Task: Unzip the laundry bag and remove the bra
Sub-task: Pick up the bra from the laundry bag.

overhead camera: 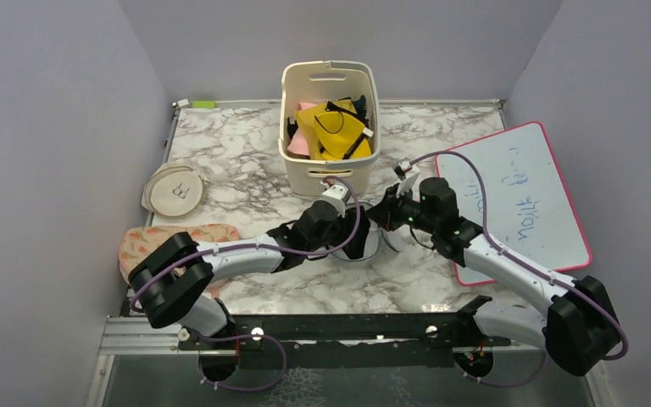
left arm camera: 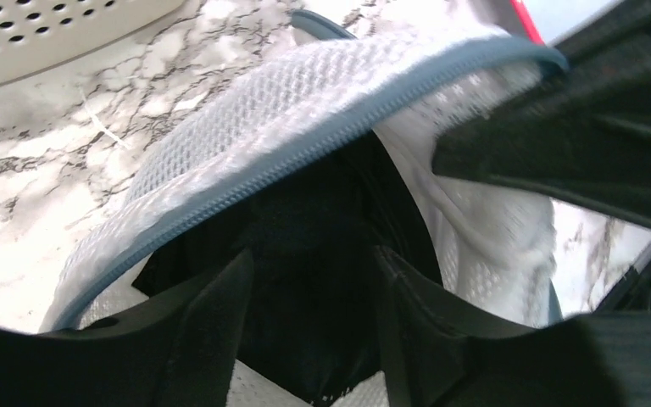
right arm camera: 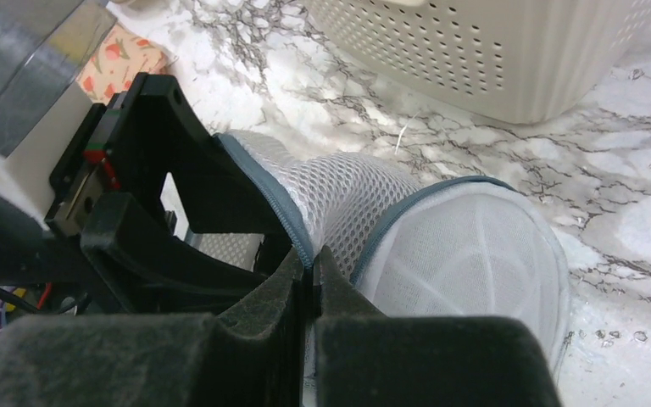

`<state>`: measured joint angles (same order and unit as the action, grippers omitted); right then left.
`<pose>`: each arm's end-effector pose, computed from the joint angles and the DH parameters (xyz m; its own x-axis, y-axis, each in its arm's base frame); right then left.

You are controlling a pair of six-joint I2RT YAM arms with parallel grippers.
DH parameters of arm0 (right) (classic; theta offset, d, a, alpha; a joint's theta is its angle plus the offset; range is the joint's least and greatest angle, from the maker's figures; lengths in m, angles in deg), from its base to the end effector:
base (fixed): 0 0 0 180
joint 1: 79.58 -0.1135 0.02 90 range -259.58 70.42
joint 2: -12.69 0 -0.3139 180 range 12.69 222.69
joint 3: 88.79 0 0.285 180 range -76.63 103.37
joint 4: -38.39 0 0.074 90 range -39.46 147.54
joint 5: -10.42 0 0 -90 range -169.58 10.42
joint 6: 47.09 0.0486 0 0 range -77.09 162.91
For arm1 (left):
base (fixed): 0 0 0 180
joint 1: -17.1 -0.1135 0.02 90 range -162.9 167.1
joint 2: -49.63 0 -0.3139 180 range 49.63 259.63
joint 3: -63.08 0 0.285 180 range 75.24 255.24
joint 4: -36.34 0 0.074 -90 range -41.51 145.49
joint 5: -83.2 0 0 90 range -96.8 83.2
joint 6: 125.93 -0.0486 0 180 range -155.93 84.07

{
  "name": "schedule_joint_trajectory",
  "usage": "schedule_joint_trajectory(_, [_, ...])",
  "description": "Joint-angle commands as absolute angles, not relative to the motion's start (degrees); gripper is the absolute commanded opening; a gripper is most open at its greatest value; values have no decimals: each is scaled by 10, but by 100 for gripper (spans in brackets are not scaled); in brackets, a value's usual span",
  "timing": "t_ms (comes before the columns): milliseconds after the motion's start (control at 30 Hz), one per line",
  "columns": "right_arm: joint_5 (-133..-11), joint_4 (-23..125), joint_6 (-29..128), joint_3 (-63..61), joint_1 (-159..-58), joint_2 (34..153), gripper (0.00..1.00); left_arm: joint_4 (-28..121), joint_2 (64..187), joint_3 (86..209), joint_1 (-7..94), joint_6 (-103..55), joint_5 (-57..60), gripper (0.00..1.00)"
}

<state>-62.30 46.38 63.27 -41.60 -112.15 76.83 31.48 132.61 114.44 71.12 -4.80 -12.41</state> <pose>0.2155 0.1548 0.2621 -0.5910 0.0167 -0.8065 -0.5711 0.6975 0.4329 0.1998 -0.2672 0.2205 -0.6163 -0.0269 -0.7871 0.5087 0.7493 -0.4239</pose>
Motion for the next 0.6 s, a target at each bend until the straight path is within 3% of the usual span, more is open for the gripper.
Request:
schedule_joint_trajectory(0, [-595,433,641,-425,-1124,779,1,272,1356,1171,713,-11,-183,52])
schedule_joint_trajectory(300, [-574,424,647,-418,-1124,803,1,263,1417,1215,715,13,-265,77])
schedule_joint_trajectory(567, [-581,440,648,-418,-1124,798,1,238,1528,1241,732,11,-334,85])
